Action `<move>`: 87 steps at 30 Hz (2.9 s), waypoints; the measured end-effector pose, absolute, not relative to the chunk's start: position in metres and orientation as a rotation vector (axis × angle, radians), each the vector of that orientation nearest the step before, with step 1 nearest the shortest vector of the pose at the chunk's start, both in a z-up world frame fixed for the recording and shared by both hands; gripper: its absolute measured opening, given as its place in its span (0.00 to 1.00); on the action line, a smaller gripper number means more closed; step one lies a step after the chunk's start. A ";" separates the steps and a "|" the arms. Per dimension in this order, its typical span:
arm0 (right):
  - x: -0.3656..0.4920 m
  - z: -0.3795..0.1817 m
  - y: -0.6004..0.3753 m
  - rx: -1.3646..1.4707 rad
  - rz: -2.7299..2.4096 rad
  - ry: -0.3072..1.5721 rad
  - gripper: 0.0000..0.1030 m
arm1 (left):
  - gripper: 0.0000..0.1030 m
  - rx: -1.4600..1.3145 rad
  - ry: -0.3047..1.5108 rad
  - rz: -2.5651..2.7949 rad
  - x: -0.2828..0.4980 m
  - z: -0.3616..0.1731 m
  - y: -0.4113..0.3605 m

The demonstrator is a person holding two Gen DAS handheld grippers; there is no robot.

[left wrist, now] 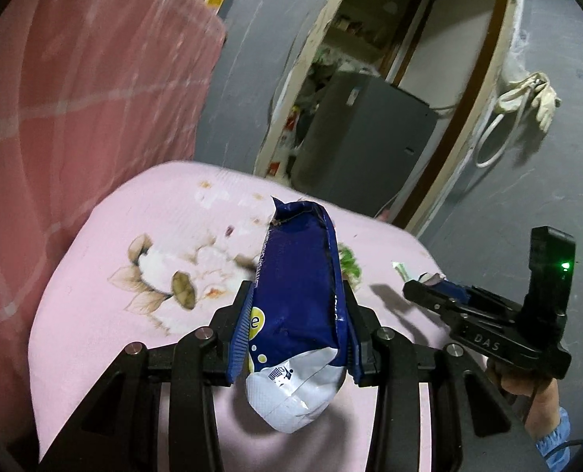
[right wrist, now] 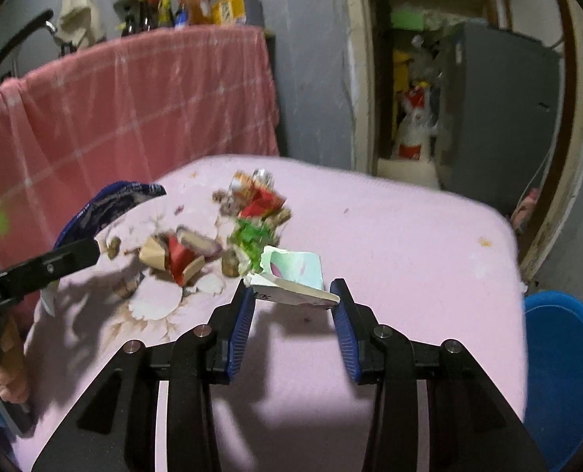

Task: Collect trash
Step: 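Carry both items to the blue basin and open both tools to drop them, then move both tools back over the remaining scraps on the table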

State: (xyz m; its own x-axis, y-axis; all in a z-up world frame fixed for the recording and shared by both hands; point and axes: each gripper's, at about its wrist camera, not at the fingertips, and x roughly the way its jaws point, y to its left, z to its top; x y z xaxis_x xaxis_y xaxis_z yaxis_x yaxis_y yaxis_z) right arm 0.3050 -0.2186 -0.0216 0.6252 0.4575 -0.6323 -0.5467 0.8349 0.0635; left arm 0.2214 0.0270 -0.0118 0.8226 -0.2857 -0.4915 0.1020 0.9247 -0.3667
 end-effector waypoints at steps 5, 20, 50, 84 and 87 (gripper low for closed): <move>0.286 0.016 -0.235 -0.111 0.552 0.517 0.36 | 0.34 -0.346 0.486 -0.232 0.219 0.008 0.011; 0.228 0.087 -0.320 -0.059 0.339 0.144 0.36 | 0.34 -0.267 0.242 -0.371 0.229 0.069 -0.091; 0.255 0.034 -0.487 0.161 0.017 0.265 0.37 | 0.34 -0.153 0.385 -0.536 0.309 0.029 -0.263; 0.249 0.036 -0.498 0.218 -0.004 0.256 0.76 | 0.80 -0.209 0.492 -0.503 0.323 0.017 -0.250; 0.246 0.042 -0.493 0.211 0.003 0.236 0.82 | 0.90 -0.191 0.448 -0.459 0.315 0.027 -0.241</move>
State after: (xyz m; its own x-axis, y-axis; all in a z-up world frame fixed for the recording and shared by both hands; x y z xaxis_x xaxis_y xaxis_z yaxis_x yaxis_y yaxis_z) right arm 0.2463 -0.4932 0.0420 0.9723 0.0279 -0.2320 0.0215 0.9780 0.2077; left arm 0.3148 -0.2407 0.0274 0.8019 -0.4668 -0.3730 0.3842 0.8809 -0.2764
